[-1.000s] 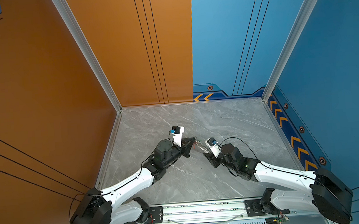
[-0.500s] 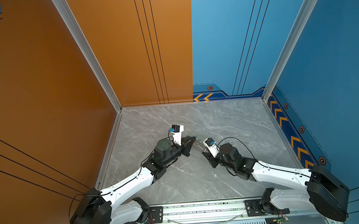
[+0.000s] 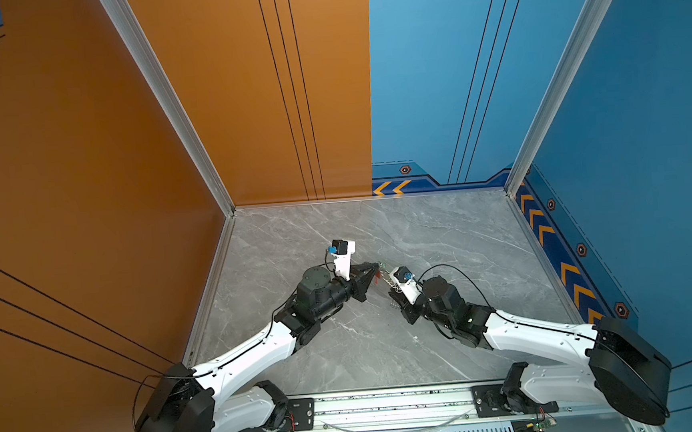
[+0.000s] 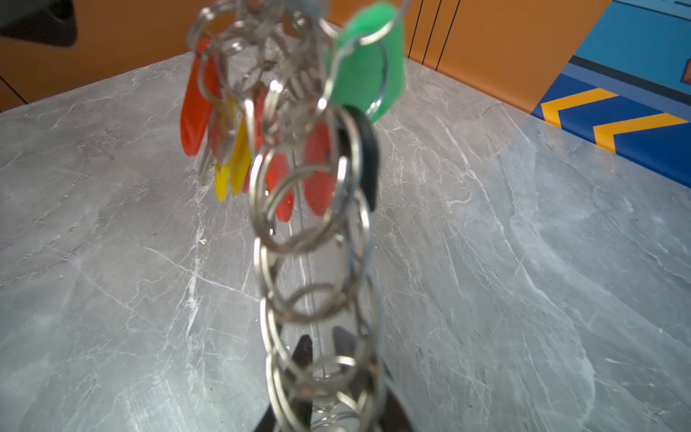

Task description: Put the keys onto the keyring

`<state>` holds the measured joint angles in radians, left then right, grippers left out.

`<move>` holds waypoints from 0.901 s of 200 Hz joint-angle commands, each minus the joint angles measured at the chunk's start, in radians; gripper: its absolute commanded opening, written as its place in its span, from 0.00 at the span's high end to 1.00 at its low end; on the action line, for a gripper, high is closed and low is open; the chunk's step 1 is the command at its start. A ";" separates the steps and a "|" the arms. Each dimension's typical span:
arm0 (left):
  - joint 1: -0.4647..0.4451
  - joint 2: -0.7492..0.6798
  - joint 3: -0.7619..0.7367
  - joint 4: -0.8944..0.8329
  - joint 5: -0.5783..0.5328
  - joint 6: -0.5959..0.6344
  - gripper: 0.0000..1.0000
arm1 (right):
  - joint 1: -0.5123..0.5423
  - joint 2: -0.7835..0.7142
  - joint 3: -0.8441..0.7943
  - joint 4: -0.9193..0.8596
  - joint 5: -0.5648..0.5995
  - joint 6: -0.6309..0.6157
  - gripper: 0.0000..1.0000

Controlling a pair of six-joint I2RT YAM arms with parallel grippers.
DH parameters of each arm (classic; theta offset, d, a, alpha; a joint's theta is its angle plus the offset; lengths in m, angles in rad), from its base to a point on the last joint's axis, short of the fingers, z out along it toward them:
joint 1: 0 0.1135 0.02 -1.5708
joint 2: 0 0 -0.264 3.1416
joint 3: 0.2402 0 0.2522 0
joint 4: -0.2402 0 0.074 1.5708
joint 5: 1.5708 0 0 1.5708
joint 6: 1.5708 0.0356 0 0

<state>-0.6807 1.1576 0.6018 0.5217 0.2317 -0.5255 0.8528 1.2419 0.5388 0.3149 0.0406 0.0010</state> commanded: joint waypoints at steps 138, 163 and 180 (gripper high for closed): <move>0.033 -0.042 0.029 -0.019 -0.037 -0.013 1.00 | 0.003 -0.052 -0.029 -0.008 -0.072 0.075 0.65; 0.033 -0.042 0.036 -0.019 -0.023 -0.018 1.00 | -0.006 -0.030 -0.026 -0.002 -0.110 0.070 0.58; 0.031 -0.042 0.039 -0.019 -0.011 -0.021 1.00 | -0.008 -0.011 -0.016 -0.002 -0.116 0.068 0.57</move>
<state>-0.6556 1.1358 0.6022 0.4732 0.2100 -0.5369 0.8505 1.2083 0.5240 0.3149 -0.0528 0.0677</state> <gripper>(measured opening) 0.044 0.419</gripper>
